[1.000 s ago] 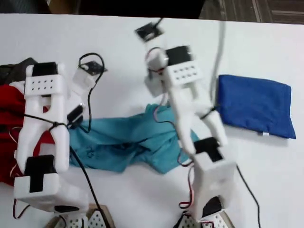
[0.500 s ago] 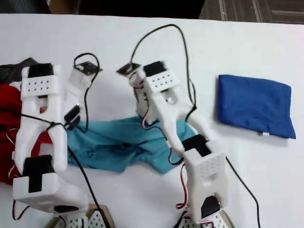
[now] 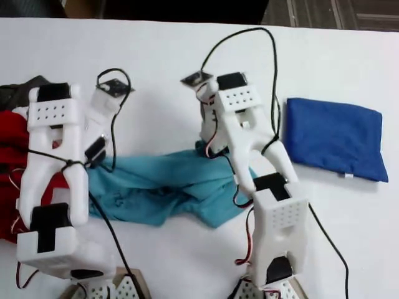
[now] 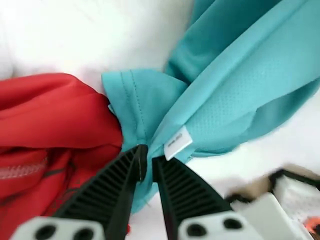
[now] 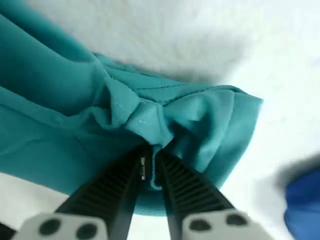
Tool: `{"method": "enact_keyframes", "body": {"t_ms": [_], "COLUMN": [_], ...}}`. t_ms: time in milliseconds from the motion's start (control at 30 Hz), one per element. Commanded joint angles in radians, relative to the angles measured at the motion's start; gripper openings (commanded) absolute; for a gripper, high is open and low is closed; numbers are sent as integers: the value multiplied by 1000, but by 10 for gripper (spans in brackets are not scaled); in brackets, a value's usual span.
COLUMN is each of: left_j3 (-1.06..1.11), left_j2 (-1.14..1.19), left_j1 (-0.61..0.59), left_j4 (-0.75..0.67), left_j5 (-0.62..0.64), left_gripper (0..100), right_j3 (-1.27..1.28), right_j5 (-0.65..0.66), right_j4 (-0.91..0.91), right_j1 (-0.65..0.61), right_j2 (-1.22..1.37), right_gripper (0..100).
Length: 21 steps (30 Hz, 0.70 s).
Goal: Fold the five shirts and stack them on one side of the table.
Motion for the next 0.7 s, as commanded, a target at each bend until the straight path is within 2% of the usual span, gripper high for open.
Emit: {"method": "enact_keyframes", "body": {"t_ms": [0,233,467,667], "left_j3": [-47,-326,-668,-831], "left_j2": [-11,-9,-6,-12], "left_j1": [-5,69,143,152], "left_j4": [-74,-101,-126,-121], "left_j5": [14,118,198,239], "left_gripper": [26,25,25,25], "right_j3": [-160,-482,-835,-1011], "right_j5": [6,6,5,5], "right_j4": [-12,-19,-19,1], "right_j1": [16,30,128,186], "right_j2": [-107,-59,18,-16], "right_gripper": [21,21,21,21]}}
